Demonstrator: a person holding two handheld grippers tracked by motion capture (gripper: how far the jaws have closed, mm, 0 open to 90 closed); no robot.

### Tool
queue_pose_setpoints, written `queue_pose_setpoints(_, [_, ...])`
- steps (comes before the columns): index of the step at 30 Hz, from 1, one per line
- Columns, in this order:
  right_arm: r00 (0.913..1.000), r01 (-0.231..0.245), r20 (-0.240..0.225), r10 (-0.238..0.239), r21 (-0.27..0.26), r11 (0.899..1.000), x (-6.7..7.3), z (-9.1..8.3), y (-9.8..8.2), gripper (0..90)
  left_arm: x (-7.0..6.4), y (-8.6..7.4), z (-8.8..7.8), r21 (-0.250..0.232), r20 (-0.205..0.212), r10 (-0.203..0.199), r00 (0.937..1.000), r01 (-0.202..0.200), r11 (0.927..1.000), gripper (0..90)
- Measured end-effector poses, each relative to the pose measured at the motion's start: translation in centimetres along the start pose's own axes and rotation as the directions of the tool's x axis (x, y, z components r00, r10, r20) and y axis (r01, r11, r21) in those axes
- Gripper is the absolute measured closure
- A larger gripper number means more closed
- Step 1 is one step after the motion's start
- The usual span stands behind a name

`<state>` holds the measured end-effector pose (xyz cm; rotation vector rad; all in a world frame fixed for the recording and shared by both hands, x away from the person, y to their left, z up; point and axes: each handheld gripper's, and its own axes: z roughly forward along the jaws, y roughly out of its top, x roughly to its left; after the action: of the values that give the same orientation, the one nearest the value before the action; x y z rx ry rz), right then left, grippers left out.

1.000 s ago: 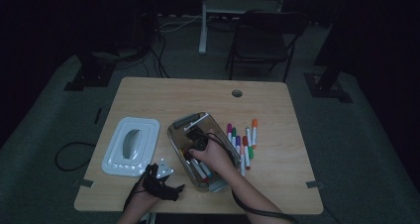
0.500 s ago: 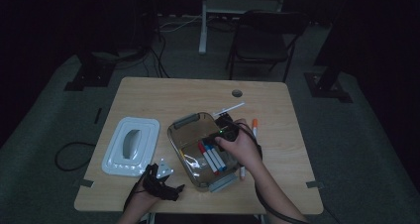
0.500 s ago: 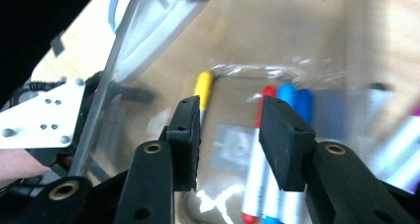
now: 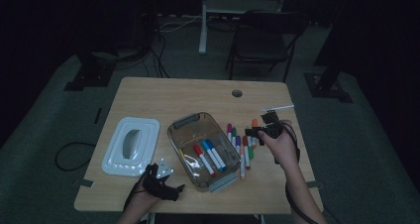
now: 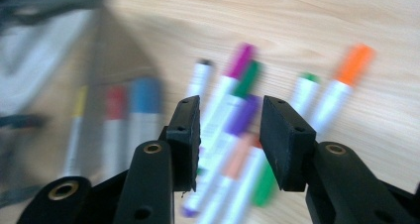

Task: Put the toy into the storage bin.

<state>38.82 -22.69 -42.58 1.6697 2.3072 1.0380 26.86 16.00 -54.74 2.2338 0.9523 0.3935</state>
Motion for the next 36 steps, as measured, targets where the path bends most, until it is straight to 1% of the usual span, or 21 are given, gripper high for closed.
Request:
queue_pose_setpoints(2, [0.9984,-0.038,0.041,0.037,0.005,0.999,-1.6,0.6,-0.5,60.7,0.0,0.0,0.0,0.0,0.0,0.0,1.0,0.0,1.0,0.6])
queue_pose_setpoints(3, [0.9966,-0.053,0.065,0.051,0.017,0.998,-2.3,1.0,-0.7,61.3,0.0,0.0,0.0,0.0,0.0,0.0,1.0,0.0,1.0,0.6])
queue_pose_setpoints(6, [0.9902,-0.098,0.103,0.094,0.027,0.995,-4.1,2.3,-1.1,61.3,0.0,0.0,0.0,0.001,0.001,0.0,1.0,0.0,1.0,0.6])
queue_pose_setpoints(8, [0.9855,-0.122,0.123,0.118,0.026,0.992,-4.9,3.1,-1.1,61.6,0.0,0.0,0.0,0.001,0.0,0.0,1.0,0.0,1.0,0.6])
queue_pose_setpoints(9, [0.9855,-0.122,0.123,0.118,0.026,0.992,-4.9,3.1,-1.1,61.6,0.0,0.0,0.0,0.001,0.0,0.0,1.0,0.0,1.0,0.6])
queue_pose_setpoints(10, [0.9802,-0.146,0.138,0.142,0.019,0.989,-5.5,3.9,-0.8,61.7,0.0,0.0,0.0,0.001,0.0,0.0,1.0,0.0,1.0,0.6])
queue_pose_setpoints(12, [0.976,-0.165,0.148,0.16,0.023,0.986,-6.1,4.8,-0.4,62.2,0.0,0.0,0.0,0.0,0.0,0.0,1.0,0.0,1.0,0.6])
queue_pose_setpoints(15, [0.9711,-0.186,0.16,0.177,0.039,0.982,-6.4,6.1,0.2,62.6,0.0,0.0,0.0,0.0,0.0,0.0,1.0,0.0,1.0,0.6])
queue_pose_setpoints(17, [0.9698,-0.194,0.159,0.185,0.044,0.98,-6.4,6.8,0.6,62.9,0.0,0.0,0.0,0.0,0.0,0.0,1.0,0.0,1.0,0.6])
queue_pose_setpoints(18, [0.9698,-0.194,0.159,0.185,0.044,0.98,-6.4,6.8,0.6,62.9,0.0,0.0,0.0,0.0,0.0,0.0,1.0,0.0,1.0,0.6])
queue_pose_setpoints(19, [0.9685,-0.196,0.167,0.185,0.05,0.979,-6.4,7.2,0.8,62.9,0.0,0.0,0.0,0.0,0.0,0.0,1.0,0.0,1.0,0.6])
queue_pose_setpoints(20, [0.9652,-0.202,0.182,0.188,0.062,0.977,-6.4,8.0,0.9,63.8,0.0,0.0,0.0,0.0,-0.001,0.0,1.0,0.0,1.0,0.7])
queue_pose_setpoints(22, [0.9644,-0.201,0.192,0.182,0.084,0.976,-6.4,8.8,0.9,64.3,0.0,0.0,0.0,0.001,-0.002,-0.001,1.0,0.001,1.0,0.7])
queue_pose_setpoints(23, [0.9644,-0.201,0.192,0.182,0.084,0.976,-6.4,8.8,0.9,64.3,0.0,0.0,0.0,0.001,-0.002,-0.002,1.0,0.002,1.0,0.7])
queue_pose_setpoints(24, [0.9609,-0.21,0.203,0.188,0.092,0.973,-6.6,9.3,0.7,65.4,0.0,0.0,0.0,0.0,-0.003,-0.003,1.0,0.003,1.0,0.6])
queue_pose_setpoints(27, [0.9571,-0.216,0.217,0.192,0.095,0.972,-6.8,9.5,0.5,69.0,0.0,0.0,0.0,0.001,-0.003,-0.002,1.0,0.002,1.0,0.6])
queue_pose_setpoints(28, [0.9554,-0.21,0.231,0.184,0.095,0.973,-6.8,9.5,0.5,70.4,0.0,0.0,0.0,0.001,-0.003,-0.002,1.0,0.002,1.0,0.7])
queue_pose_setpoints(30, [0.9531,-0.213,0.24,0.185,0.096,0.972,-6.9,9.5,0.5,73.1,0.0,0.0,0.0,0.001,-0.004,-0.001,1.0,0.001,1.0,0.6])
queue_pose_setpoints(32, [0.949,-0.207,0.261,0.177,0.095,0.974,-7.0,9.4,0.4,76.1,0.0,0.0,0.0,0.001,-0.004,-0.001,1.0,0.001,1.0,0.6])
queue_pose_setpoints(35, [0.9448,-0.226,0.261,0.199,0.08,0.971,-7.1,9.3,0.3,76.6,0.0,0.0,0.0,0.001,-0.004,-0.001,1.0,0.001,1.0,0.6])
queue_pose_setpoints(36, [0.9447,-0.229,0.257,0.204,0.072,0.971,-7.1,9.2,0.2,76.7,0.0,0.0,0.0,0.001,-0.004,-0.001,1.0,0.001,1.0,0.6])
